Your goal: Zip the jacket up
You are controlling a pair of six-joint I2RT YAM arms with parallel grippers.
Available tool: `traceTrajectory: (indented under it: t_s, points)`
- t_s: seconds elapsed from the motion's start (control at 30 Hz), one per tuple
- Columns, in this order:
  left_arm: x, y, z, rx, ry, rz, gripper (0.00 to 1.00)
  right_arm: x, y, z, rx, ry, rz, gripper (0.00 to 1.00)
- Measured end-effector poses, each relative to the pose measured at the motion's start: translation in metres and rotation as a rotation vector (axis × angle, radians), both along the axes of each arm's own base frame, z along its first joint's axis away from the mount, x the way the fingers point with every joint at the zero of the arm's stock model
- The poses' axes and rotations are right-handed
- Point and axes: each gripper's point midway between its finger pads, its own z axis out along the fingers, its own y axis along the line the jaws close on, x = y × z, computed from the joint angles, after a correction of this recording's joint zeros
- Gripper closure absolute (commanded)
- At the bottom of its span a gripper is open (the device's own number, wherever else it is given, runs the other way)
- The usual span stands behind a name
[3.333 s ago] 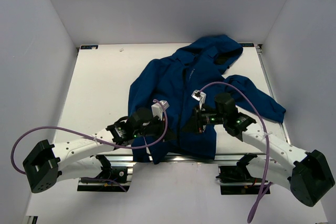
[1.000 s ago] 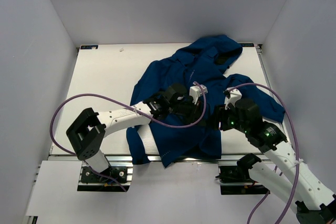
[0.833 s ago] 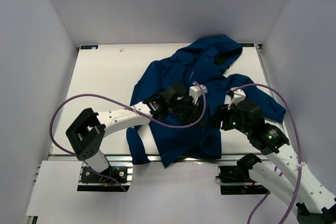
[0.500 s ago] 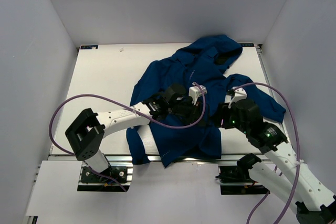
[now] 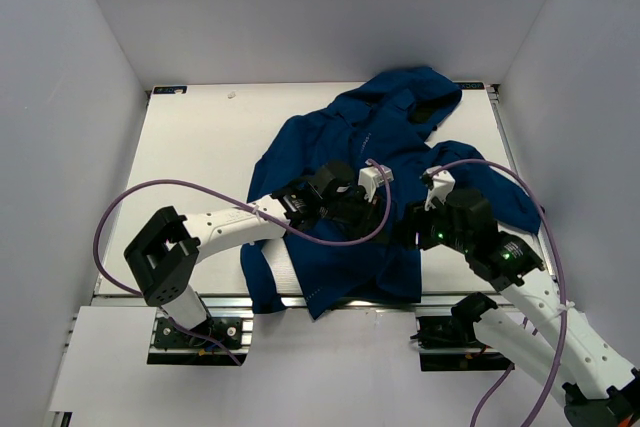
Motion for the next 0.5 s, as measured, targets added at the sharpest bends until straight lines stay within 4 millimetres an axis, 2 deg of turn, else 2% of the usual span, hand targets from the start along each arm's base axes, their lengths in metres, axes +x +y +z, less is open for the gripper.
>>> traceTrajectory:
  t_s: [0.13, 0.33, 0.4, 0.43, 0.5]
  points:
    - [-0.0008, 0.001, -0.0018, 0.009, 0.004, 0.001, 1.0, -0.004, 0.0049, 0.0021, 0.017, 0.002, 0.034, 0.42]
    - [-0.0007, 0.0015, -0.0025, 0.013, 0.004, 0.003, 1.0, 0.0012, 0.0011, -0.0023, -0.002, 0.011, -0.004, 0.43]
    - [-0.0003, 0.002, -0.0034, 0.017, 0.003, 0.005, 1.0, 0.0017, 0.0009, -0.0023, -0.004, 0.01, -0.005, 0.46]
    - [-0.0003, 0.0025, -0.0037, 0.02, 0.001, 0.006, 1.0, 0.0018, 0.0011, -0.0021, -0.004, 0.008, -0.004, 0.5]
    - [-0.0007, 0.0052, -0.0049, 0.032, -0.002, 0.008, 1.0, 0.0017, 0.0026, -0.001, -0.001, 0.002, 0.007, 0.5]
